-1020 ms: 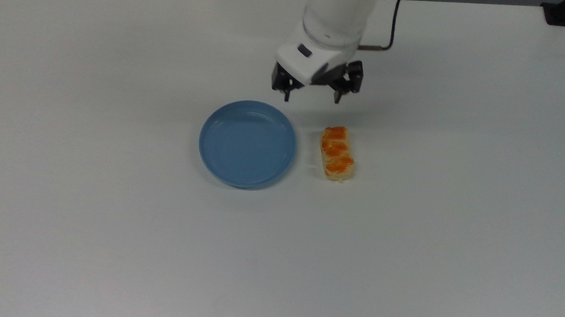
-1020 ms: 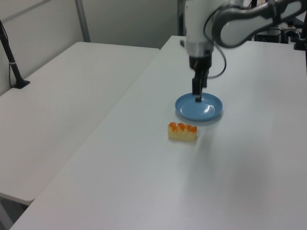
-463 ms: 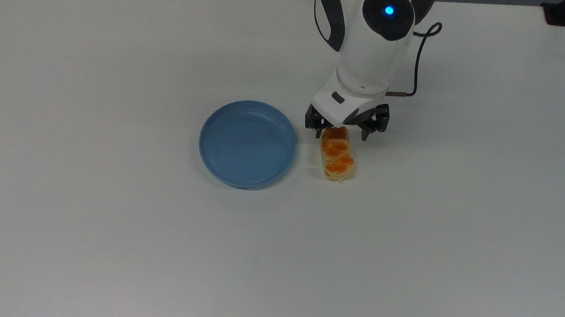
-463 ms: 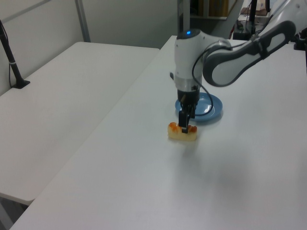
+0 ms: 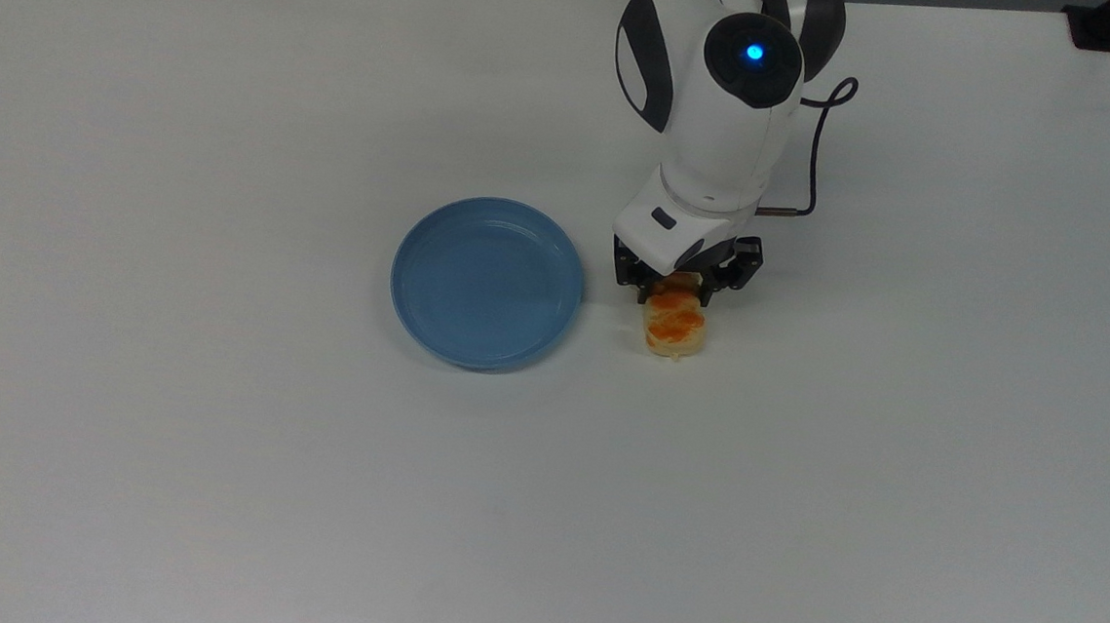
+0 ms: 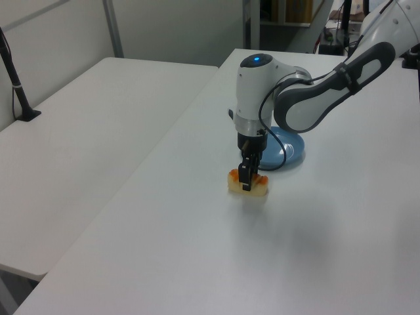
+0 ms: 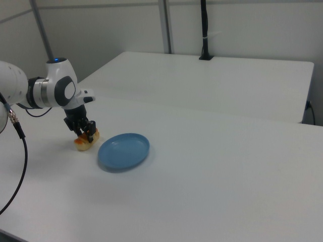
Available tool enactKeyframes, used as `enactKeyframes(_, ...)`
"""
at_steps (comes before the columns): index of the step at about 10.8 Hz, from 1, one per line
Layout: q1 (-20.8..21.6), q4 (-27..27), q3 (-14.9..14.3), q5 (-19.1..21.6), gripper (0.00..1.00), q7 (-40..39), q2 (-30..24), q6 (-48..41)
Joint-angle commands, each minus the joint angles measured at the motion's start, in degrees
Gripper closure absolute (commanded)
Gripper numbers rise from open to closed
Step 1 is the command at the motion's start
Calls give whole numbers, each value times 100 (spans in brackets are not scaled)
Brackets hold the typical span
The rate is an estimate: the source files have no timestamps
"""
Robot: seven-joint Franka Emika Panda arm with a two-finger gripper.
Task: Put the bread onto the plate
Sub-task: 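Lift the bread and carry it over the blue plate, lowering it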
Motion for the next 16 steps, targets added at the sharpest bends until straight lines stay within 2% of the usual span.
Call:
enactKeyframes(1, 90, 34, -55, -5, 74, 36, -40, 57)
enactKeyframes(6, -110, 87, -64, -14, 74, -306, -558, -724)
enactKeyframes(8, -339, 78, -116, -14, 74, -552, -690, -944)
enactKeyframes(13, -1271, -62, -134, -23, 69, -1308, -700, -1059)
enactKeyframes(14, -1315, -71, -143, -40, 61, -1335, -673, -1051)
enactKeyframes(16, -1342, -106, -143, -119, 32, -1309, -498, -1015)
